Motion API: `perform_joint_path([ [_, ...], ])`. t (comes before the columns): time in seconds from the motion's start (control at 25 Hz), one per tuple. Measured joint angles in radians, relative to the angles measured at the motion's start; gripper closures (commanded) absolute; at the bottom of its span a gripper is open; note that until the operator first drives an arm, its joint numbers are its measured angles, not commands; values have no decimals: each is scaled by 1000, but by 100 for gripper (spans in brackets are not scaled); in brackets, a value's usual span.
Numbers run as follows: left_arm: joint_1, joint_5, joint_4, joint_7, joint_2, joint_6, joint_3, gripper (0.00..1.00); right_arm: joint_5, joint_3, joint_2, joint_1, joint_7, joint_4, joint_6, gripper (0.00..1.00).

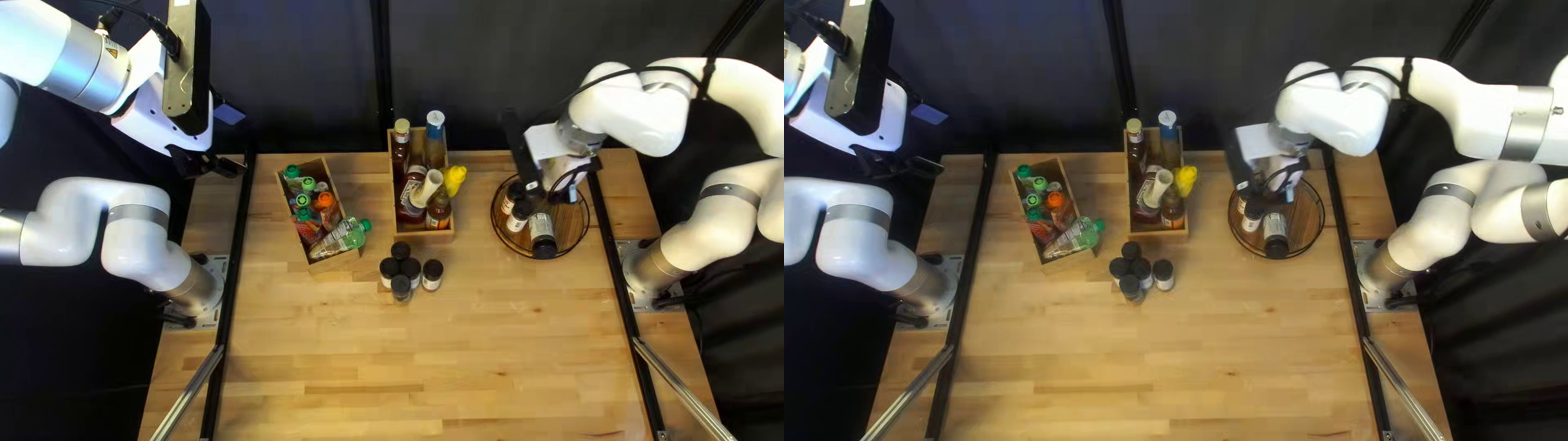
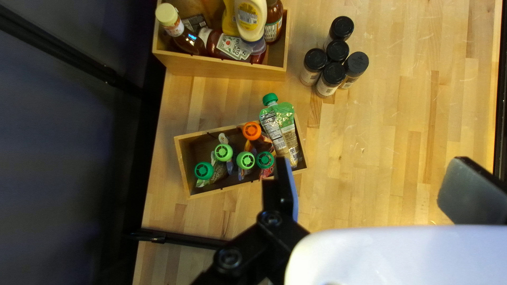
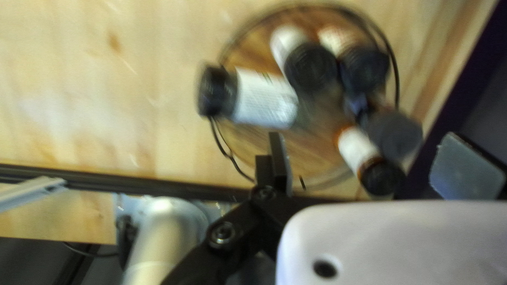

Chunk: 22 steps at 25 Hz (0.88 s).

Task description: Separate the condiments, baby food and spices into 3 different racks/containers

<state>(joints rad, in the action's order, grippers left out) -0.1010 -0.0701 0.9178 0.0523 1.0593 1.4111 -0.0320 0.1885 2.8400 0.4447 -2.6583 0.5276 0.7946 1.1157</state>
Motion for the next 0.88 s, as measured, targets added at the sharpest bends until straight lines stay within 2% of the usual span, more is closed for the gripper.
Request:
perform_joint_path([
  [0.16, 0, 0, 0, 0, 0, 0, 0, 0, 39, -60, -66, -20, -116, 43, -53, 0],
  [0.36, 0, 0, 0, 0, 0, 0, 0, 0, 26, -143, -152, -22, -305, 79, -169, 0],
  [0.6, 0, 0, 0, 0, 0, 0, 0, 0, -37, -201, -234, -9, -462, 57, -348, 0],
  [0.88, 0, 0, 0, 0, 0, 0, 0, 0, -170, -249, -303, 9, -590, -4, -531, 0],
])
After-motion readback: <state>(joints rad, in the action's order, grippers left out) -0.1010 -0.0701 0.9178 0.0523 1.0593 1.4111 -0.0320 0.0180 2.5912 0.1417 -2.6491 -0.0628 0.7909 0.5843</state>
